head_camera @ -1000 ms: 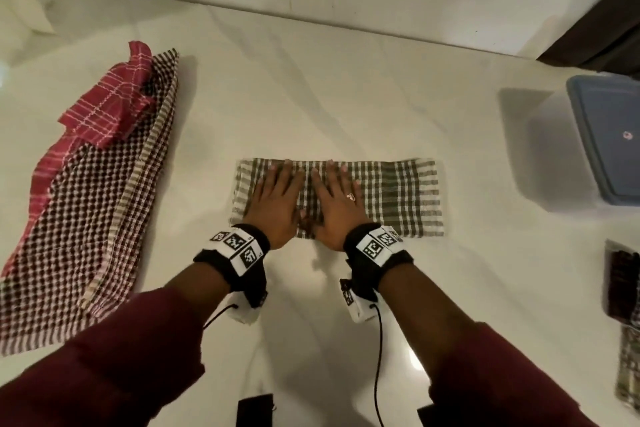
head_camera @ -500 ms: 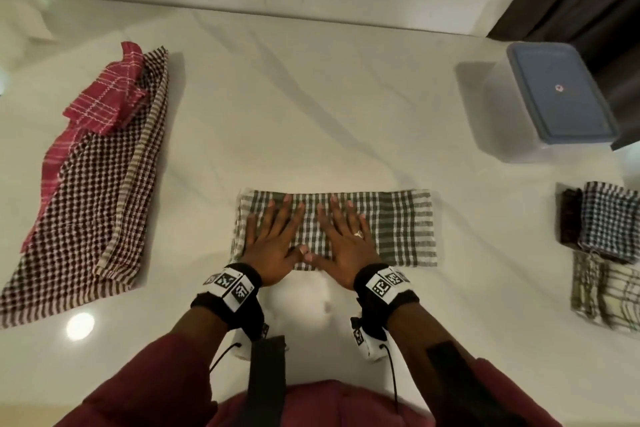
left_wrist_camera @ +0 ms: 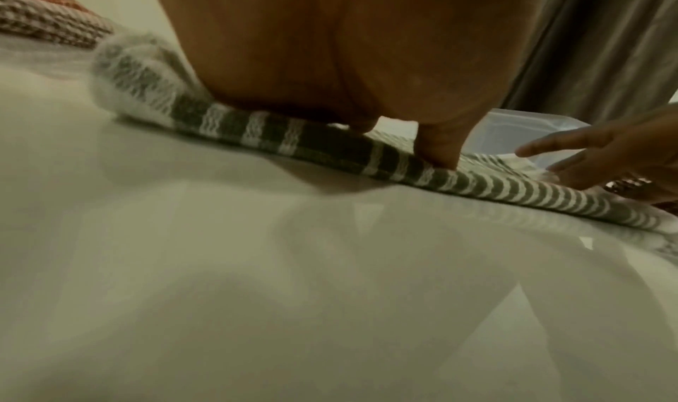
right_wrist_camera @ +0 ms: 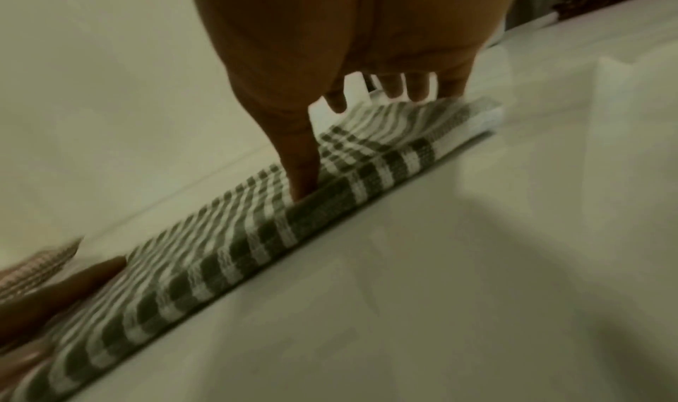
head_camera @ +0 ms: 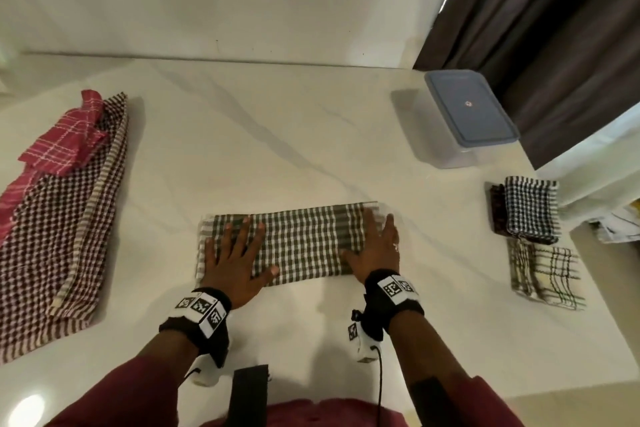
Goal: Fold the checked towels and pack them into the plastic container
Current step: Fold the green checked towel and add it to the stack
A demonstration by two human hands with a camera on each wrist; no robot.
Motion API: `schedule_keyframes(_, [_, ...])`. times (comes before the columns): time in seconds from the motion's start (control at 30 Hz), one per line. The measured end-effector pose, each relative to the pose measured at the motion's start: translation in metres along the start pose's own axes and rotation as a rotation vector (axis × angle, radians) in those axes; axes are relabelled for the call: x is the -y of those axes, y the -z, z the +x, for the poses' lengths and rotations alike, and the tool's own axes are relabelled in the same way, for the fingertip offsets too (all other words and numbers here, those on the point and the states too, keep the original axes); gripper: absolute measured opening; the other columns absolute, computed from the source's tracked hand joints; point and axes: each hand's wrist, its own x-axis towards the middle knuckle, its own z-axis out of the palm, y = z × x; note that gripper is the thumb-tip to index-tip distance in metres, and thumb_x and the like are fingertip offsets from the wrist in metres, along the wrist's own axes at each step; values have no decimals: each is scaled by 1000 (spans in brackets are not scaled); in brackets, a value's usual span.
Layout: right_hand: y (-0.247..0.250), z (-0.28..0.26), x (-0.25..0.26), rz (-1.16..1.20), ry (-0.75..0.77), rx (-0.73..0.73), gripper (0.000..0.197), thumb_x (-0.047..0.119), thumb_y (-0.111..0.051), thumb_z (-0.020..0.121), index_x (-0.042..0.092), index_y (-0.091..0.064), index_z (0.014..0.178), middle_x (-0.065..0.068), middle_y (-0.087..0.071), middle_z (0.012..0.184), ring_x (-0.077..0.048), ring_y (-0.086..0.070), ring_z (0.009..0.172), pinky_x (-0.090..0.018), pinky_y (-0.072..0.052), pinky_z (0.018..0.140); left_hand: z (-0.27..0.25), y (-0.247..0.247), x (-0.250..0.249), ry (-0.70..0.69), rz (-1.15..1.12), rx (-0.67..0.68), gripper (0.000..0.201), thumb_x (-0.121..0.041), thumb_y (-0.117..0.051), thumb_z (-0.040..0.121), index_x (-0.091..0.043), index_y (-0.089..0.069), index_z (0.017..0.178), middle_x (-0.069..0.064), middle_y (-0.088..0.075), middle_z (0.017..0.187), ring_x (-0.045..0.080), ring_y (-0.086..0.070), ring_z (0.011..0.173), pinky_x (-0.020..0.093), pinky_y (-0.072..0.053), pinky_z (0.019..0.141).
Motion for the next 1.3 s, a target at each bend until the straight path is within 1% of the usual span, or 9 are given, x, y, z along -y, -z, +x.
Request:
schedule_keyframes(0.17, [18,10,-3,99,-161,-19,112,30,-84,69,21,-8,151,-11,-21,150,-35,-25,138,-47,-32,110,-5,4,-27,-3,-32,-136,100,-82,18,66,-31,0,151,5,12,159,20,34,135,45,24,109])
schedule_keyframes(0.3, [22,17,-3,355,-262,4,92,16,-87,65,12,-32,139,-13,-44,136,-34,-49,122,-38,-48,92,-4,-1,-35,-75,-18,-113,101,-82,13,67,-28,4,151,3,24,154,20,32,137,46,16,113])
schedule_keyframes(0.43, [25,22,-6,493,-282,-6,71,10,-85,64,4,-50,126,-8,-59,117,-29,-58,109,-36,-50,91,-10,-2,-39,-68,-23,-165,93,-74,-9,75,-21,-21,150,14,-4,159,34,-1,145,52,2,115])
schedule_keyframes(0.53, [28,20,4,574,-144,-76,72,0,-80,63,9,-50,127,-5,-62,115,-25,-61,104,-34,-53,87,-16,2,-47,-52,-95,-310,79,-69,-22,81,-20,-41,140,17,-35,142,37,-33,130,55,-23,105])
schedule_keyframes(0.67, [18,-5,43,569,122,-26,87,-6,-65,70,28,-29,142,7,-61,99,-14,-63,77,-21,-52,54,-21,8,-51,3,-258,-333,76,-69,-18,84,-20,-44,135,11,-44,125,30,-43,117,47,-33,96])
schedule_keyframes(0.87, [-38,-20,84,314,312,232,94,17,-65,80,31,-4,151,-7,-62,118,-23,-63,99,-35,-53,80,-25,11,-40,1,-584,-333,83,-76,-12,85,-16,-54,124,4,-52,114,19,-54,99,31,-44,81])
schedule_keyframes(1.07, [-48,-26,76,338,390,257,78,38,-70,83,27,-26,146,0,-58,112,-11,-60,91,-27,-49,78,-27,20,-14,244,-463,-566,42,-41,-60,85,-16,-56,119,10,-49,122,31,-48,110,43,-41,89])
schedule_keyframes(1.2, [-45,-19,72,260,386,131,57,44,-67,83,25,-43,132,6,-56,91,-14,-58,80,-40,-55,75,-21,27,0,468,-415,-467,62,-38,-71,78,-15,-45,129,11,-36,135,35,-34,123,48,-31,98])
schedule_keyframes(1.3, [-45,-17,75,214,351,187,73,50,-75,73,24,-41,133,15,-52,92,-9,-57,83,-30,-53,75,-17,30,2,511,-373,-361,78,-42,-75,72,-14,-36,133,12,-32,136,36,-33,124,49,-36,95])
